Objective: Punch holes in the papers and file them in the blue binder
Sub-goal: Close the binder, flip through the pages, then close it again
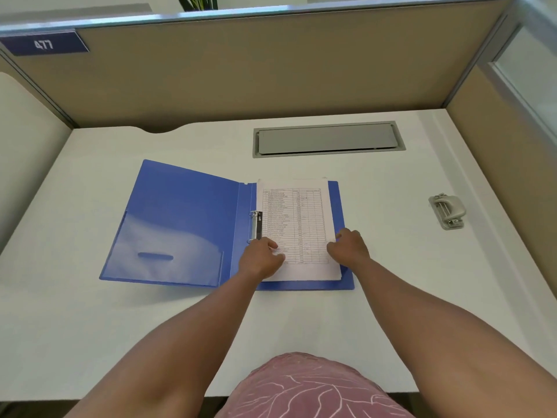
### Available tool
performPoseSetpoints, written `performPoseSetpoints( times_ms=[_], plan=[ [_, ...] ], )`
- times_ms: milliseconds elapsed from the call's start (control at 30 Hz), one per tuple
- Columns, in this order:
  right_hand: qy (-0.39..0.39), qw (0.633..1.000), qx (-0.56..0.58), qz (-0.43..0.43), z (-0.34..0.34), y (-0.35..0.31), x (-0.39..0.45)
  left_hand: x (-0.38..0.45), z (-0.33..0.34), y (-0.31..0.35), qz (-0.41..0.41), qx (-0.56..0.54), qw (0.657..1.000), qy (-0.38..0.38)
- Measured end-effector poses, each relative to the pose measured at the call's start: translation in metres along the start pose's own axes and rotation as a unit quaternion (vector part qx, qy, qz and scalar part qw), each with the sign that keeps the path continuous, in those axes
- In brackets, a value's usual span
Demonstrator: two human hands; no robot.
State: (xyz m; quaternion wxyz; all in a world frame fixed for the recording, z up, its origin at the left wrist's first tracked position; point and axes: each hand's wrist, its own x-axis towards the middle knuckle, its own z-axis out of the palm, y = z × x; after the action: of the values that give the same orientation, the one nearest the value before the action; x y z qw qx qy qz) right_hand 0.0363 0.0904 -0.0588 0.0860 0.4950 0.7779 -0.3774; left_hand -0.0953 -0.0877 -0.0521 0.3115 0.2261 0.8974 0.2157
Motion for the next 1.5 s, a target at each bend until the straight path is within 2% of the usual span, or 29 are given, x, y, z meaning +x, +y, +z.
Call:
performPoseSetpoints(
  times_ms=[300,500,667,800,933,1067,1200,1333,1500],
  plan=[
    [-0.003,0.998,0.015,0.058,0.002,0.004,0.0,0.002,0.01,0.002,-0.033,0.042,0.998,0.036],
    [-0.011,0.984,0.138,0.114,0.006,-0.005,-0.002,0.003,0.01,0.004,-0.032,0.039,0.998,0.029],
    [-0.014,0.976,0.145,0.159,0.011,-0.016,-0.002,0.001,0.01,0.005,-0.033,0.038,0.998,0.023],
    [-0.021,0.959,0.218,0.181,0.012,-0.021,-0.004,0.0,0.007,0.007,-0.033,0.034,0.999,0.011],
    [-0.037,0.953,0.259,0.15,0.009,-0.024,-0.014,0.001,0.005,0.006,-0.03,0.045,0.999,0.005],
    [-0.066,0.93,0.341,0.121,0.004,-0.027,-0.018,0.003,0.003,0.008,-0.039,0.056,0.998,0.004],
    [-0.06,0.938,0.338,0.048,-0.001,-0.033,-0.022,0.004,-0.006,0.018,-0.042,0.063,0.997,0.003],
    [-0.081,0.954,0.289,-0.012,-0.003,-0.04,-0.025,0.01,-0.018,0.036,0.002,0.007,1.0,0.0],
    [-0.121,0.967,0.214,-0.07,-0.005,-0.053,-0.034,0.021,-0.025,0.06,0.031,-0.145,0.988,-0.039]
  ],
)
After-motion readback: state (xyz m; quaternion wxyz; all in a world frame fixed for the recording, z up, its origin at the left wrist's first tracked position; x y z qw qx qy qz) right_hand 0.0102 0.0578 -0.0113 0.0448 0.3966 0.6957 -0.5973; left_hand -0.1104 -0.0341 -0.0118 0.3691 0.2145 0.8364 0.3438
